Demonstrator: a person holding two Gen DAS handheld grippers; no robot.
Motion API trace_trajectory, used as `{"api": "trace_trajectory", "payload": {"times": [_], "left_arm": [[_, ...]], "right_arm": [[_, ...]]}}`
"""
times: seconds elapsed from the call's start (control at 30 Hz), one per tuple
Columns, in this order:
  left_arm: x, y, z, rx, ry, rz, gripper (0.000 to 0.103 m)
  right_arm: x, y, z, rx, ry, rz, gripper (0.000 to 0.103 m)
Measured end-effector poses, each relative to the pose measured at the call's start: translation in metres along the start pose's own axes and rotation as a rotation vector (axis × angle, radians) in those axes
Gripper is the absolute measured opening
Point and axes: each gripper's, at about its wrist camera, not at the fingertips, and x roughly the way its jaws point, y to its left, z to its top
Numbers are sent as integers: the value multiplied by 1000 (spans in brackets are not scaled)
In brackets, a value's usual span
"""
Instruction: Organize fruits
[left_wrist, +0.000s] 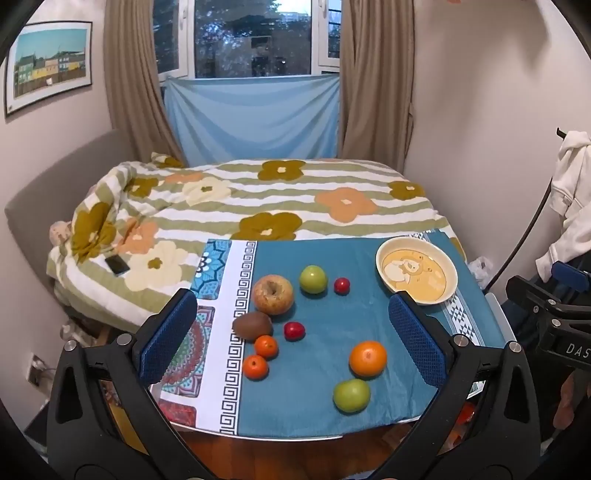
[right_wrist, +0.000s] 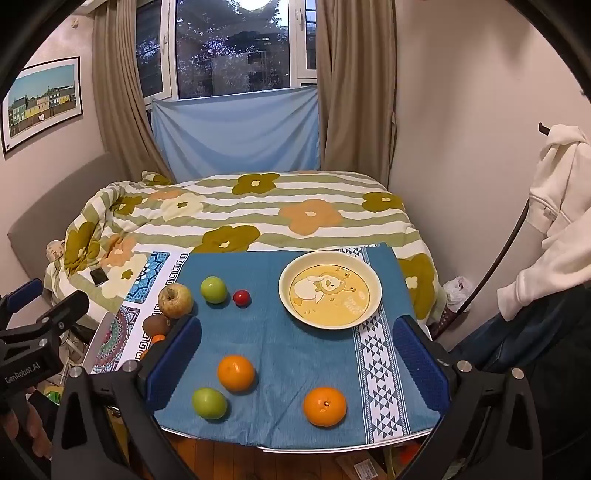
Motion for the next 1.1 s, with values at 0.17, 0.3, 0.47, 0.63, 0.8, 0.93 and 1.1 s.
{"api": "trace_trajectory", "payload": {"times": [0.17,0.3,0.47,0.63,0.8,0.93,1.1], "left_arm": [[0,-1,2,6,-7,-5,103],[1,-1,2,14,-8,-11,103],[2,-2,2,19,-8,-17,103],[3,-2,2,19,-8,-16,103],[3,-2,2,19,-9,-16,103],[3,-2,3,20,-8,-16,103],[2,-2,3,20,-8,-16,103]], "right_arm": [[-2,-3,2,8,-4,-4,103],[-2,-3,1,7,-7,-4,103],[-3,-4,1,8,-8,-4,103],[-3,-4,0,9,-8,-5,103],[-3,-3,-1,8,-9,-4,103],[-2,-2,0,8,-8,-5,103],[-2,-2,0,9,-9,-6,103]]}}
